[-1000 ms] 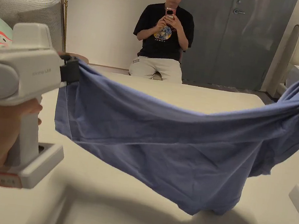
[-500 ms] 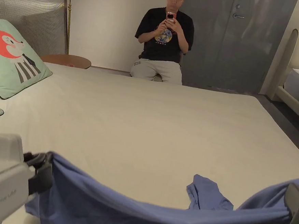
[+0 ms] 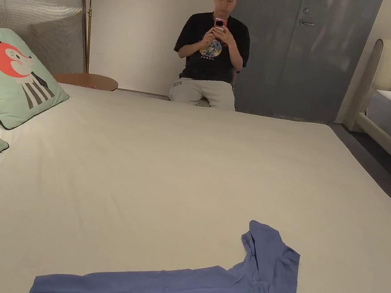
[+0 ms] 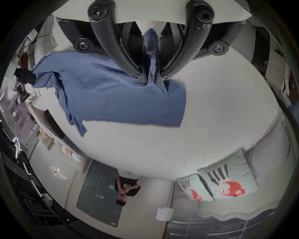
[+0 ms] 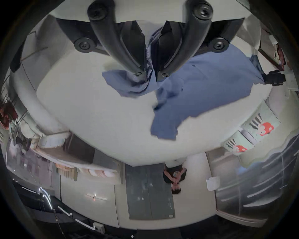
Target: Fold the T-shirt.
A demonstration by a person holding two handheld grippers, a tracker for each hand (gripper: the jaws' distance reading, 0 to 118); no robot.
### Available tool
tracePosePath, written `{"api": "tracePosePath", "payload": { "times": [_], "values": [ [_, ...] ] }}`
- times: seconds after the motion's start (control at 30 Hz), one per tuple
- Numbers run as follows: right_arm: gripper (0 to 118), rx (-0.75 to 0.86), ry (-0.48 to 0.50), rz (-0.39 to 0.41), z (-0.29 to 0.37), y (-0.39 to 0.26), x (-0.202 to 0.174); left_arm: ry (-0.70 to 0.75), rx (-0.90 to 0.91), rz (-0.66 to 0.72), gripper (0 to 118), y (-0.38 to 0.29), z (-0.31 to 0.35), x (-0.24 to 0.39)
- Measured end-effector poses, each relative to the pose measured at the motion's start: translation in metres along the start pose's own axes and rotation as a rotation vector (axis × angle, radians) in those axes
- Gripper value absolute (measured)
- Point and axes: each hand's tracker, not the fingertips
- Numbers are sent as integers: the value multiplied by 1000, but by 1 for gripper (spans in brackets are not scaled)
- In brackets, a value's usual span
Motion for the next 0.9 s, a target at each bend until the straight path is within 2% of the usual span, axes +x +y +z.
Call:
{"api": "tracePosePath", "payload": {
  "times": [0.13,0.3,0.33,0.37,0.4,0.43,0.47,0.5,0.63,0.77,0.8,0.83,0.87,0.9],
  "values": [
    [11,-115,-31,3,-27,-26,8,21,-71,27,5,-18,-9,-9],
    [12,-137,-47,7,-42,-42,19,29,-98,38,5,-28,-14,-15],
    [15,-130,-38,18,-39,-38,19,25,-96,37,8,-27,-13,-15],
    [26,-126,-39,35,-36,-35,18,23,-85,36,18,-27,-10,-14],
    [60,-108,-44,50,-34,-33,17,30,-69,34,45,-25,-7,-13],
    [86,-69,-49,71,-30,-30,17,33,-43,27,67,-22,-4,-14],
    [102,-38,-59,91,-18,-18,12,25,-5,22,89,-17,1,-14],
    [107,-3,-62,95,-12,-12,11,18,31,28,107,-14,5,-13],
    [106,230,-56,83,8,18,6,-30,205,23,109,14,34,-8],
    [105,432,-37,73,33,58,-10,-4,384,-49,109,44,61,8],
    [98,476,-16,77,39,65,-13,-3,418,-65,107,50,68,11],
    [86,511,1,81,45,72,-18,-7,455,-74,102,55,74,14],
    [70,545,-1,78,49,79,-21,-15,493,-88,90,60,81,17],
    [43,565,-5,79,51,85,-25,-9,522,-105,60,64,89,25]
  ]
}}
